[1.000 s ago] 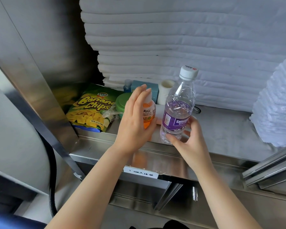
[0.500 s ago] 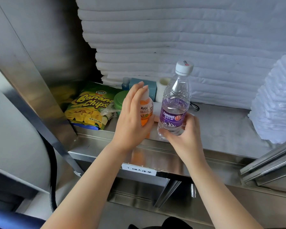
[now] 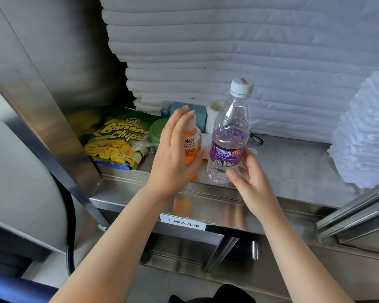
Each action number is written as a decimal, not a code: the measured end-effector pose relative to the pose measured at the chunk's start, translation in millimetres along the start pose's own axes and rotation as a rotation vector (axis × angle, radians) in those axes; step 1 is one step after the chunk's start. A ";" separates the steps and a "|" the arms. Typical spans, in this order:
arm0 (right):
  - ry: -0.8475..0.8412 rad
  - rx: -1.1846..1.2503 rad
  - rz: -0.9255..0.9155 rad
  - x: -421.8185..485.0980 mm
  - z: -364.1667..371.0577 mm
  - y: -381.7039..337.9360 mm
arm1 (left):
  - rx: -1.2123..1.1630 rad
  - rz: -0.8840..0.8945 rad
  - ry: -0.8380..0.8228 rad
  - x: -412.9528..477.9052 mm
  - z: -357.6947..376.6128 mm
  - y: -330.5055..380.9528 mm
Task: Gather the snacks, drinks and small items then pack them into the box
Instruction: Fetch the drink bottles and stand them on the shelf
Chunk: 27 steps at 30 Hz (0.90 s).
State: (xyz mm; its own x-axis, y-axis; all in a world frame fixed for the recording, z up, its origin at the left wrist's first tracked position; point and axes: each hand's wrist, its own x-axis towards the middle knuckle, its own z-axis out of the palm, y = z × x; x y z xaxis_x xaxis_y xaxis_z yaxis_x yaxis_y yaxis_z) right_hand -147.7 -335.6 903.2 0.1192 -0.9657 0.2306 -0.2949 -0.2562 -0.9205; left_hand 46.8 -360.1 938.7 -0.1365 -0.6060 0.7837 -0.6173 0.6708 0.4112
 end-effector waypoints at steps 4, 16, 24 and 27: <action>-0.043 0.009 0.008 1.4 -2.8 2.2 | -0.005 0.000 -0.006 0.2 -0.3 0.1; 0.085 -0.086 -0.031 -1.4 9.8 -0.9 | 0.032 0.030 -0.047 -1.7 -5.4 -4.1; 0.029 -0.052 -0.064 5.8 37.4 -7.2 | 0.057 -0.034 -0.029 -5.2 -29.7 -23.4; 0.009 -0.057 -0.070 11.2 49.5 -8.8 | 0.079 -0.045 -0.013 -7.4 -37.5 -33.0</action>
State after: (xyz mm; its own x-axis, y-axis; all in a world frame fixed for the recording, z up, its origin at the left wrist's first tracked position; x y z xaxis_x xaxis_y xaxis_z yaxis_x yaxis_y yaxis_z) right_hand -96.9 -342.1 898.2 0.1332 -0.9457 0.2963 -0.3399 -0.3245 -0.8827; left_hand 97.2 -361.7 936.7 -0.1170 -0.6407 0.7588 -0.6821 0.6072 0.4074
